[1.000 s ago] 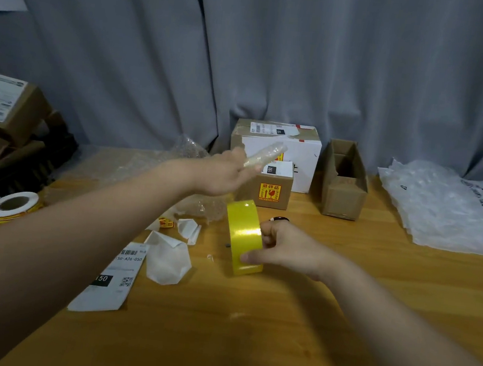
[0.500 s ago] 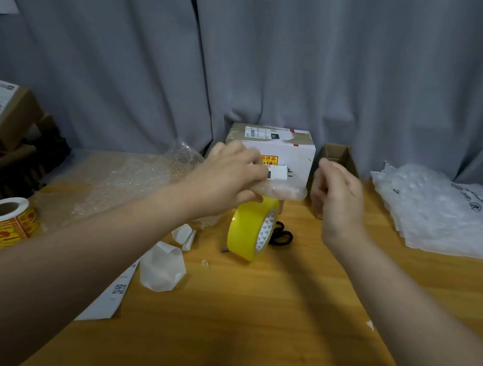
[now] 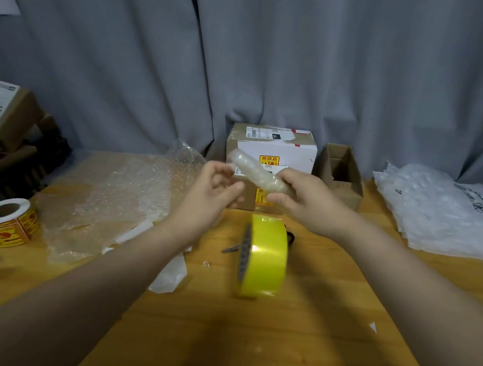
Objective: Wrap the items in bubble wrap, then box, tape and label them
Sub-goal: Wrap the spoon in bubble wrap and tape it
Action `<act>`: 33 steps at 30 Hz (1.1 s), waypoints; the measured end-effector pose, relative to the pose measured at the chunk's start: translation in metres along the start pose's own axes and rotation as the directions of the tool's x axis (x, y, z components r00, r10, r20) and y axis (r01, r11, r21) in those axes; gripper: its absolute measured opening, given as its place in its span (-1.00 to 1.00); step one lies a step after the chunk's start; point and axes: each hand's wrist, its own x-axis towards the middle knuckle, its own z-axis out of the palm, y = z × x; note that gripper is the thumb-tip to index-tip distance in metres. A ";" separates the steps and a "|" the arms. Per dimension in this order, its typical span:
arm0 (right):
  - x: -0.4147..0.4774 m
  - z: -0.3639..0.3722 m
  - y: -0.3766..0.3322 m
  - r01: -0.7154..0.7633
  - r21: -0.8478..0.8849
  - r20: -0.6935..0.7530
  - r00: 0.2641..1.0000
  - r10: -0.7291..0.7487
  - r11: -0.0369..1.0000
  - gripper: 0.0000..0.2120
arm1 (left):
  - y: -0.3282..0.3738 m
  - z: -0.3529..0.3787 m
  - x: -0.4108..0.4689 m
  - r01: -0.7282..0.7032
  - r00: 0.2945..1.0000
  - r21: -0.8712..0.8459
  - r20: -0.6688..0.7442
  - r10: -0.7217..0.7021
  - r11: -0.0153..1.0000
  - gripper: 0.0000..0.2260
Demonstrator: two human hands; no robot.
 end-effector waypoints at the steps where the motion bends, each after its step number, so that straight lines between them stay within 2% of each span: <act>1: -0.001 0.002 0.000 -0.039 -0.012 -0.032 0.999 0.039 0.999 -0.84 | -0.004 0.002 -0.007 0.080 0.995 0.023 -0.058 -0.079 0.997 -0.91; 2: -0.001 0.006 0.000 -0.074 -0.022 -0.053 0.996 0.073 0.997 -0.80 | -0.009 0.004 -0.014 0.118 0.992 0.089 -0.051 -0.114 0.989 -0.92; 4: 0.001 0.015 -0.007 -0.134 -0.037 -0.035 0.991 0.133 0.990 -0.73 | -0.015 0.010 -0.021 0.094 0.988 0.243 0.094 -0.120 0.965 -0.79; 6: 0.005 0.024 -0.017 -0.186 -0.073 0.014 0.982 0.187 0.980 -0.72 | -0.017 0.017 -0.019 0.077 0.975 0.274 0.181 -0.130 0.959 -0.71; 10: 0.015 0.023 -0.025 -0.236 -0.094 -0.004 0.972 0.237 0.967 -0.57 | -0.016 0.013 -0.009 0.228 0.967 0.108 0.092 -0.238 0.968 -0.82; 13: 0.019 0.028 -0.024 -0.244 0.018 0.051 0.969 0.243 0.970 -0.66 | -0.016 0.008 -0.012 0.251 0.951 0.073 0.170 -0.260 0.965 -0.83; 16: 0.020 0.045 -0.019 -0.282 0.156 0.100 0.958 0.269 0.947 -0.60 | -0.016 0.006 -0.008 0.291 0.942 0.182 0.119 -0.315 0.939 -0.86; 19: 0.014 0.060 -0.007 -0.408 0.301 0.238 0.908 0.346 0.862 -0.55 | -0.018 0.003 0.000 0.329 0.925 0.361 0.065 -0.375 0.873 -0.80; 21: 0.012 0.066 0.001 -0.557 0.390 0.377 0.823 0.425 0.733 -0.48 | -0.019 0.003 0.004 0.328 0.908 0.457 0.090 -0.409 0.827 -0.81; 23: 0.014 0.070 0.011 -0.649 0.442 0.422 0.759 0.496 0.619 -0.47 | -0.017 0.004 0.011 0.333 0.884 0.512 0.122 -0.450 0.792 -0.86; 24: 0.016 0.070 0.017 -0.660 0.423 0.373 0.751 0.544 0.621 -0.55 | -0.016 0.005 0.015 0.342 0.869 0.544 0.127 -0.479 0.766 -0.87; 25: 0.017 0.070 0.025 -0.641 0.344 0.274 0.767 0.580 0.685 -0.66 | -0.015 0.006 0.020 0.341 0.852 0.588 0.136 -0.505 0.734 -0.82; 26: 0.016 0.070 0.037 -0.623 0.211 0.186 0.782 0.595 0.753 -0.75 | -0.014 0.007 0.024 0.334 0.832 0.637 0.146 -0.534 0.695 -0.77; 27: 0.014 0.070 0.047 -0.603 0.085 0.157 0.794 0.587 0.793 -0.77 | -0.013 0.008 0.028 0.316 0.817 0.683 0.156 -0.554 0.658 -0.74; 30: 0.004 0.073 0.068 -0.491 -0.163 0.291 0.805 0.517 0.856 -0.67 | -0.011 0.009 0.035 0.303 0.769 0.733 0.189 -0.611 0.609 -0.72; 33: 0.002 0.072 0.070 -0.335 -0.411 0.291 0.833 0.470 0.848 -0.71 | -0.012 0.013 0.040 0.201 0.752 0.785 0.259 -0.606 0.586 -0.73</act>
